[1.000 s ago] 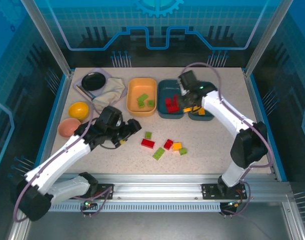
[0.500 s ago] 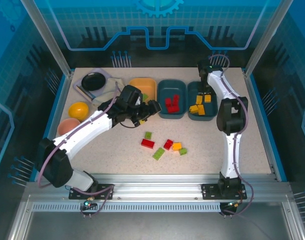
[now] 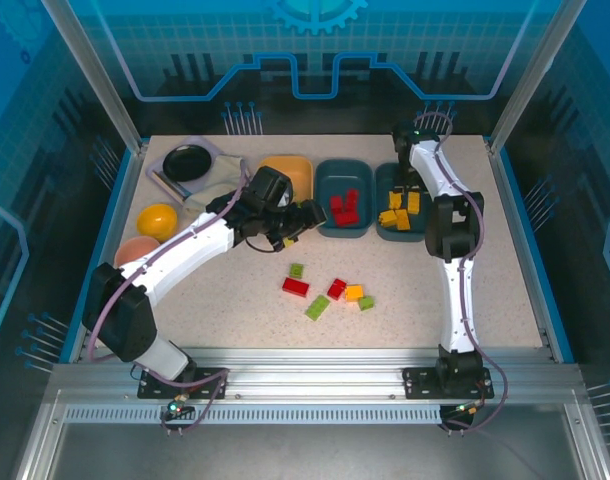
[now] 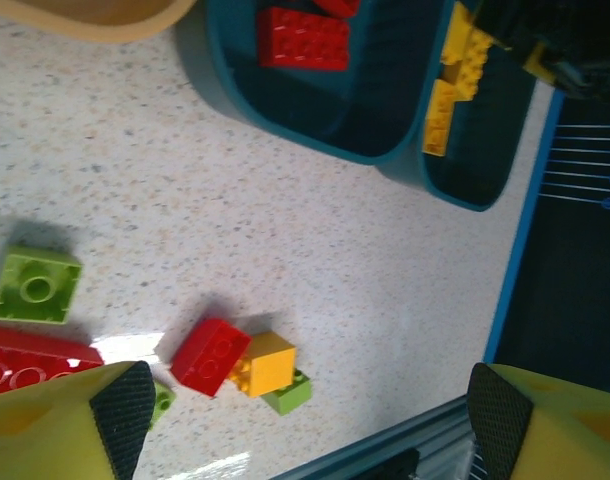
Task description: Sort the legos into containers by color
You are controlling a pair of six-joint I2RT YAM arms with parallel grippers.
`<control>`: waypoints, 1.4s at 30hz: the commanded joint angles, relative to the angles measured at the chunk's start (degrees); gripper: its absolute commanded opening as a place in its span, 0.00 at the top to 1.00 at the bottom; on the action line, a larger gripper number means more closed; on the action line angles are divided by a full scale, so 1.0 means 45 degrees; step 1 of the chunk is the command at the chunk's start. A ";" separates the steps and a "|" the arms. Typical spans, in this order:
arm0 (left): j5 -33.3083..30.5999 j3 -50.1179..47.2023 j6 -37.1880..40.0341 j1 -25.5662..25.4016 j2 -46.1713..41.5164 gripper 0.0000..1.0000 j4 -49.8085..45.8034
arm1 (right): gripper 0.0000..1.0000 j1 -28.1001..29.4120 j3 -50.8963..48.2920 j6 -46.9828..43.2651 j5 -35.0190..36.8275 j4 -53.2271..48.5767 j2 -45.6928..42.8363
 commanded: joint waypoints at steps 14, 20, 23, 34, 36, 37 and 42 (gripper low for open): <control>-0.1668 0.1749 0.5993 0.0038 0.3127 0.25 -0.4222 | 0.29 0.4024 -1.2860 0.2213 -0.6959 0.6063 -1.3561; -0.1672 0.2234 0.6846 0.0019 0.4562 0.27 -0.4477 | 0.23 0.4989 -1.8008 0.4013 -0.8601 0.7645 -1.7787; -0.1639 0.2484 0.7065 -0.0056 0.5145 0.33 -0.4488 | 0.22 0.5039 -1.9103 0.4300 -0.8438 0.7036 -1.9144; -0.2430 0.2636 0.6875 -0.0634 0.6474 0.49 -0.4444 | 0.22 0.5043 -1.9681 0.4773 -0.8066 0.6413 -2.0087; -0.2620 0.2580 0.6786 -0.0633 0.6518 0.58 -0.4352 | 0.22 0.5034 -1.9602 0.4764 -0.8118 0.6452 -1.9960; -0.2793 0.2604 0.6721 -0.0647 0.6521 0.61 -0.4351 | 0.22 0.5039 -1.9562 0.4738 -0.8131 0.6479 -1.9887; -0.3383 0.2785 0.6475 -0.0690 0.5956 0.67 -0.4488 | 0.23 0.5042 -1.9153 0.4433 -0.8146 0.6373 -1.9574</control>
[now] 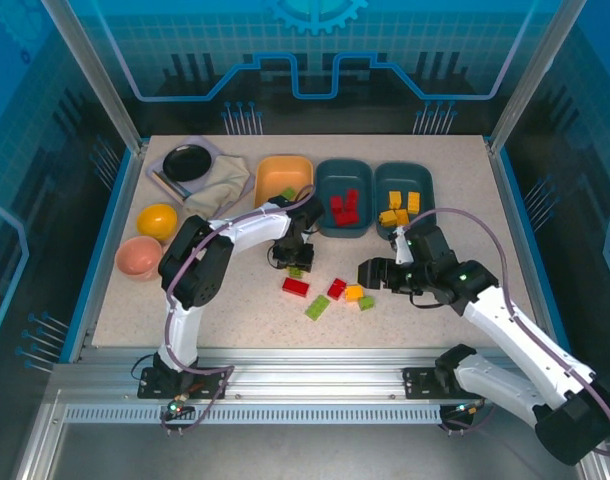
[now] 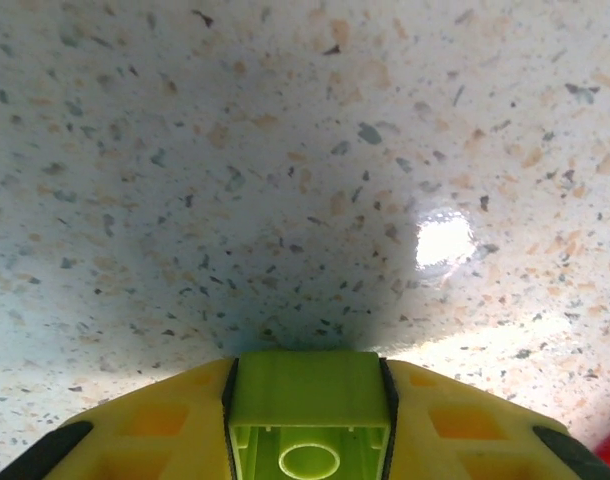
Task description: Sort the legos into containers by color
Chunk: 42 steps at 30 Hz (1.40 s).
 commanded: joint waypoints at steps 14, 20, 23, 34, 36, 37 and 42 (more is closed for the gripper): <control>-0.2266 0.6269 -0.0869 0.2231 -0.0066 0.67 -0.3347 | 0.23 0.0149 0.3411 -0.0589 0.0170 0.1908 0.2382; -0.3649 0.8680 -0.0929 0.2754 0.2321 0.67 -0.4585 | 0.24 0.0164 0.4680 -0.0865 0.0193 0.1713 0.3977; -0.3930 0.9129 -0.1016 0.2812 0.3255 0.67 -0.4714 | 0.24 0.0163 0.4796 -0.0913 0.0091 0.1712 0.4286; -0.4173 0.9814 -0.1322 0.2814 0.4822 0.59 -0.5110 | 0.24 0.0131 0.4232 -0.0718 -0.0065 0.1541 0.4356; -0.3986 0.9948 -0.1291 0.2813 0.4890 0.50 -0.5114 | 0.23 0.0143 0.4176 -0.0738 -0.0063 0.1482 0.4323; -0.3928 1.0054 -0.1283 0.2813 0.4892 0.45 -0.5151 | 0.24 0.0151 0.4154 -0.0757 -0.0065 0.1433 0.4337; -0.3554 1.0937 -0.1295 0.2720 0.4286 0.31 -0.5271 | 0.23 0.0134 0.4285 -0.1156 0.0118 0.1055 0.4249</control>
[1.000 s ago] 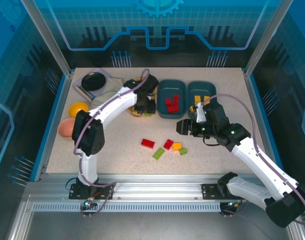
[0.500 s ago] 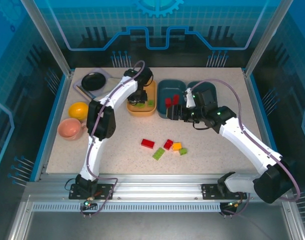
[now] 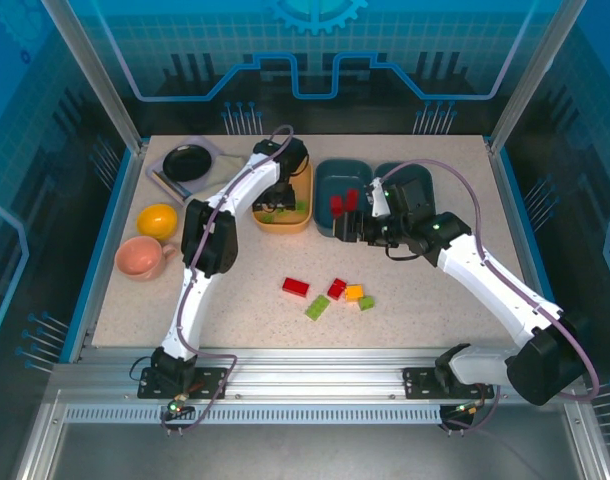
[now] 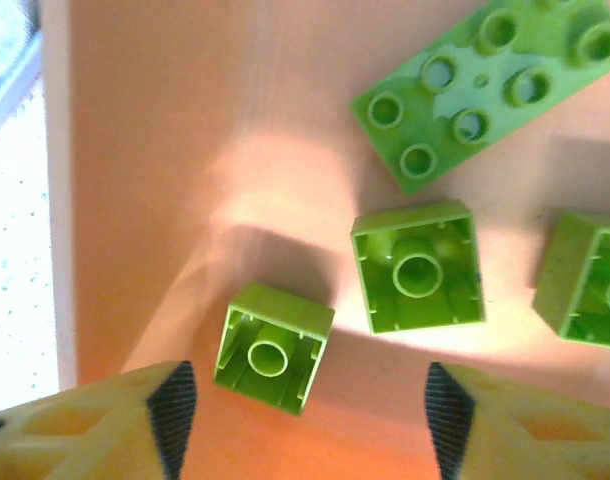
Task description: Sort the legos into containers by color
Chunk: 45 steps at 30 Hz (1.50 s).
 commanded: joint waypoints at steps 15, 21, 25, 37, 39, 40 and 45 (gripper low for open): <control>0.3815 -0.4101 -0.3312 -0.0282 -0.6970 0.18 0.0749 | 0.24 0.0066 0.1186 -0.2418 0.0695 -0.2839 -0.0570; 0.6031 -1.2025 -0.9015 -0.1011 -1.0828 0.13 0.4185 | 0.25 0.1391 0.0266 -0.2341 0.1102 -0.2796 -0.0804; 0.6196 -1.5184 -1.2523 -0.2084 -1.1816 0.10 0.7215 | 0.25 0.2318 -0.0260 -0.2012 0.1200 -0.2375 -0.0771; 0.6255 -1.6995 -1.7941 -0.2870 -1.0313 0.11 1.0226 | 0.25 0.3138 -0.1393 -0.1748 0.1268 -0.1801 -0.1027; 0.6305 -1.6847 -1.8065 -0.2993 -0.9899 0.13 1.0252 | 0.25 0.3137 -0.1427 -0.1791 0.1350 -0.1886 -0.1132; 0.6295 -1.6814 -1.8144 -0.3033 -0.9748 0.15 1.0319 | 0.25 0.3150 -0.1444 -0.1823 0.1381 -0.1937 -0.1161; 0.6207 -1.6497 -1.8104 -0.3115 -0.8965 0.26 1.0250 | 0.25 0.3132 -0.1621 -0.1787 0.1395 -0.1987 -0.1336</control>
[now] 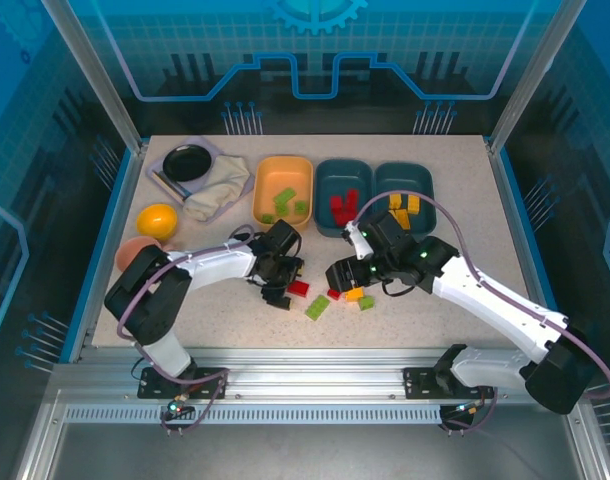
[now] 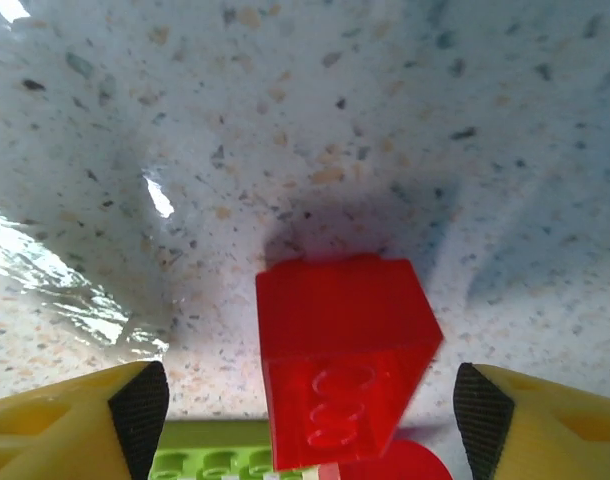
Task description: Sort the legos into containers by color
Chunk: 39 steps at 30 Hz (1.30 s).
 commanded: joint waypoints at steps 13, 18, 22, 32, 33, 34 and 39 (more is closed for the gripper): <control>-0.0703 0.1121 0.1042 -0.0109 0.0544 0.69 -0.0144 | 0.25 -0.0047 0.0118 0.0154 0.0443 -0.0217 -0.0420; -0.1395 0.4196 0.4272 -0.0069 0.0513 0.70 -0.2928 | 0.25 -0.1537 0.0993 0.0367 0.0534 -0.0474 -0.0833; -0.1875 0.7955 0.7485 -0.0068 0.1912 0.70 -0.5193 | 0.25 -0.3205 0.1230 0.1062 0.0042 0.0346 -0.0870; -0.2077 1.6105 1.2186 0.0469 0.7605 0.72 -0.6094 | 0.25 -0.5232 0.2203 0.3060 -0.0925 0.3044 0.1007; -0.2132 1.6843 1.2472 0.0574 0.8132 0.72 -0.5952 | 0.25 -0.5328 0.2335 0.3165 -0.1016 0.3061 0.1145; -0.2185 1.7430 1.2696 0.0657 0.8559 0.72 -0.5794 | 0.25 -0.5382 0.2443 0.3188 -0.1055 0.3024 0.1254; -0.2613 1.9222 1.3440 0.1225 1.0256 0.72 -0.4613 | 0.25 -0.5685 0.2346 0.3048 -0.1209 0.2677 0.1152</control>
